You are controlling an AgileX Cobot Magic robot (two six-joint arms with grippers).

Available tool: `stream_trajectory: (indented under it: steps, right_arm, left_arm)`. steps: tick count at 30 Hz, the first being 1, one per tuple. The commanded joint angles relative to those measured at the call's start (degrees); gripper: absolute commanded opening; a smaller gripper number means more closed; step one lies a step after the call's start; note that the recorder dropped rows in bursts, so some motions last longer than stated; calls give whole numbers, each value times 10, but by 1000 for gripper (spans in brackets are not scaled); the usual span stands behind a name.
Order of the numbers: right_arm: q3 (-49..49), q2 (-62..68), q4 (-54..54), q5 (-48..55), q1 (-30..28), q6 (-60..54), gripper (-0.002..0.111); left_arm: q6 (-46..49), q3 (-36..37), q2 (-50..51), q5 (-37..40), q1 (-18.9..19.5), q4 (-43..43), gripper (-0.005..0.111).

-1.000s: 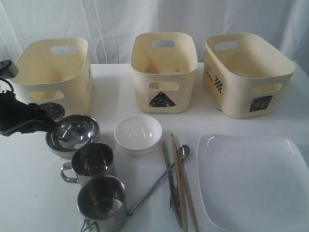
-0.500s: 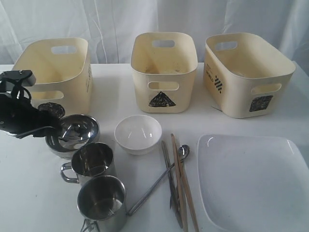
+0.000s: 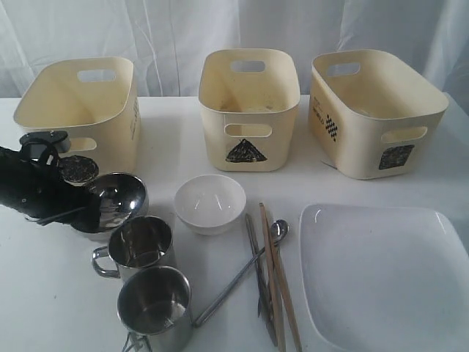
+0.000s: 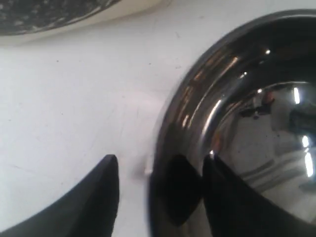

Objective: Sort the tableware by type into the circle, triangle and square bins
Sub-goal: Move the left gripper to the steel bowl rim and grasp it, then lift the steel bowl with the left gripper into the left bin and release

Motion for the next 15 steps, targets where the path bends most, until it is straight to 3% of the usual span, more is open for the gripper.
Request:
stream_trajectory:
  steps: [1,5,15]
  right_arm:
    - [1,-3,-2,-4,0,-1,0]
    - [1,-3,-2,-4,0,-1,0]
    - [1,-3,-2,-4,0,-1,0]
  left_arm:
    - [7,-4,8,13,-5,-5,32]
    - [11,-4,8,17,-5,-5,1]
    - [13,-4,-35,33,-4,-5,0]
